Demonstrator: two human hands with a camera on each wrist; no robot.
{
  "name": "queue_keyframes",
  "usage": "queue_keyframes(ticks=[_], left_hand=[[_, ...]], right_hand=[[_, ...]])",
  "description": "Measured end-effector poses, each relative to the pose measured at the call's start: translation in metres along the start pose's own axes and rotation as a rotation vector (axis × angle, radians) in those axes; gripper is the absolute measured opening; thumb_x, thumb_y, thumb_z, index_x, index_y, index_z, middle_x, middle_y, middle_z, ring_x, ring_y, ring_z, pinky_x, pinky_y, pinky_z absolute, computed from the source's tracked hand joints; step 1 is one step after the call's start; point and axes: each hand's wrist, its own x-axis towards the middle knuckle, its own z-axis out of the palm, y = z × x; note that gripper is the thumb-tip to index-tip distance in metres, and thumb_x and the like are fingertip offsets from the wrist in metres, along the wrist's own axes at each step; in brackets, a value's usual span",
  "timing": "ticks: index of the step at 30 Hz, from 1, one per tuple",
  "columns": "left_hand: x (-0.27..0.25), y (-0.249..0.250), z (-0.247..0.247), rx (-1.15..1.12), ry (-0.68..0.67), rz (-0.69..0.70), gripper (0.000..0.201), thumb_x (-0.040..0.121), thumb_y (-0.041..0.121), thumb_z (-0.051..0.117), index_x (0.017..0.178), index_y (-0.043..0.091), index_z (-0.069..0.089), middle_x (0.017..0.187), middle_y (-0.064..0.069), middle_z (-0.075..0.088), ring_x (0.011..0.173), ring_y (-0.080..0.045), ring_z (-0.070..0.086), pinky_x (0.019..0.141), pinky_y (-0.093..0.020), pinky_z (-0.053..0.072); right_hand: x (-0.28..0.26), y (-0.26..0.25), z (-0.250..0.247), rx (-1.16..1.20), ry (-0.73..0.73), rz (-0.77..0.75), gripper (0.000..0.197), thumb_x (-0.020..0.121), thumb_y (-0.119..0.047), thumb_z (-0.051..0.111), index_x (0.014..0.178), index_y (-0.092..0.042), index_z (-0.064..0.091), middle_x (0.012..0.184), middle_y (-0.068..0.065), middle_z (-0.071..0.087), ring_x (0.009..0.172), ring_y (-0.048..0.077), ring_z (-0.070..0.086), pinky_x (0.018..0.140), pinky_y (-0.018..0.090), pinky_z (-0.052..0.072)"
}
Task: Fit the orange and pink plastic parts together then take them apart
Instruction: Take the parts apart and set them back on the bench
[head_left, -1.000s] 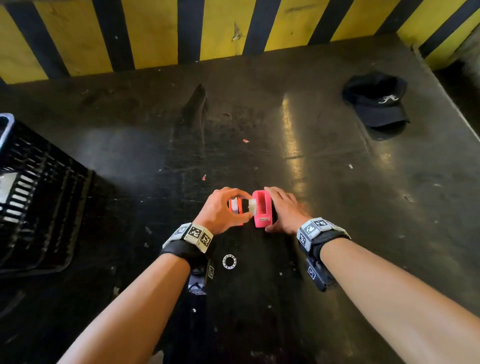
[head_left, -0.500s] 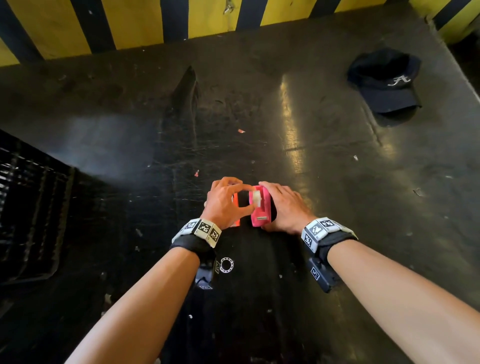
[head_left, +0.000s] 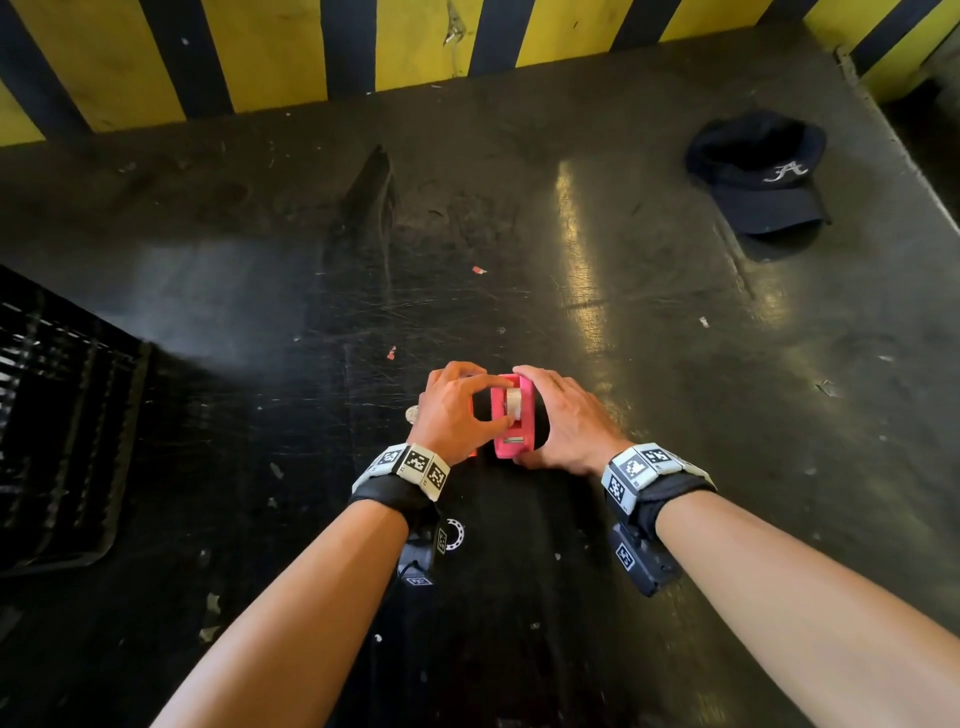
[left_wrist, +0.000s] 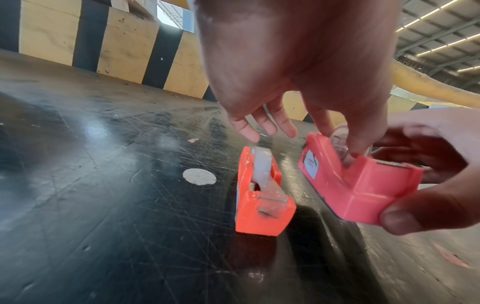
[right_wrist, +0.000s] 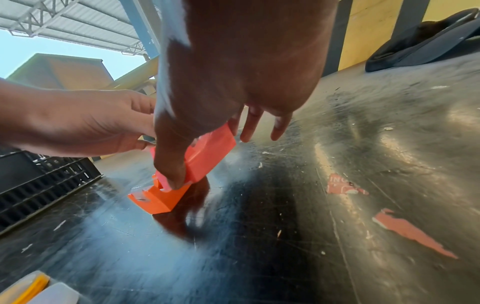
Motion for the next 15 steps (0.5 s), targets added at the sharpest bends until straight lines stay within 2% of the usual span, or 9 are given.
queue_keyframes(ticks=[3, 6, 8, 11, 15], left_hand=[[-0.003, 0.000, 0.000, -0.026, 0.001, 0.018, 0.059, 0.078, 0.041, 0.085, 0.132, 0.033, 0.064, 0.139, 0.000, 0.053, 0.130, -0.023, 0.047, 0.100, -0.032, 0.039], [-0.006, 0.002, -0.003, -0.117, 0.009, 0.035, 0.061, 0.078, 0.033, 0.085, 0.131, 0.032, 0.056, 0.134, 0.001, 0.057, 0.123, -0.018, 0.058, 0.101, -0.039, 0.052], [-0.008, 0.004, -0.006, -0.143, 0.007, 0.044, 0.055, 0.078, 0.031, 0.086, 0.127, 0.031, 0.059, 0.133, 0.001, 0.058, 0.120, -0.016, 0.062, 0.100, -0.040, 0.056], [-0.009, 0.006, -0.011, -0.131, 0.020, 0.054, 0.049, 0.078, 0.034, 0.086, 0.122, 0.033, 0.066, 0.132, 0.003, 0.061, 0.116, -0.014, 0.064, 0.099, -0.037, 0.056], [-0.011, 0.006, -0.015, -0.022, 0.051, 0.127, 0.048, 0.078, 0.044, 0.083, 0.123, 0.033, 0.069, 0.128, 0.006, 0.065, 0.112, -0.014, 0.065, 0.097, -0.039, 0.057]], right_hand=[[-0.003, -0.001, 0.001, 0.050, 0.012, -0.007, 0.118, 0.054, -0.053, 0.091, 0.151, -0.032, 0.028, 0.148, -0.001, 0.047, 0.128, 0.026, 0.051, 0.104, 0.044, 0.047], [-0.002, -0.004, 0.000, 0.082, 0.024, -0.013, 0.117, 0.054, -0.052, 0.092, 0.150, -0.033, 0.028, 0.146, -0.001, 0.047, 0.126, 0.026, 0.052, 0.102, 0.043, 0.048], [-0.003, -0.005, -0.002, 0.086, 0.026, -0.027, 0.117, 0.053, -0.050, 0.093, 0.149, -0.035, 0.028, 0.146, -0.001, 0.047, 0.125, 0.027, 0.053, 0.102, 0.045, 0.049], [-0.007, -0.006, -0.006, 0.117, 0.031, -0.062, 0.110, 0.056, -0.045, 0.093, 0.146, -0.040, 0.029, 0.143, -0.003, 0.048, 0.120, 0.023, 0.055, 0.097, 0.042, 0.051], [-0.013, -0.007, -0.008, 0.123, 0.034, -0.079, 0.098, 0.060, -0.040, 0.093, 0.140, -0.038, 0.037, 0.141, -0.005, 0.047, 0.113, 0.016, 0.053, 0.090, 0.035, 0.048]])
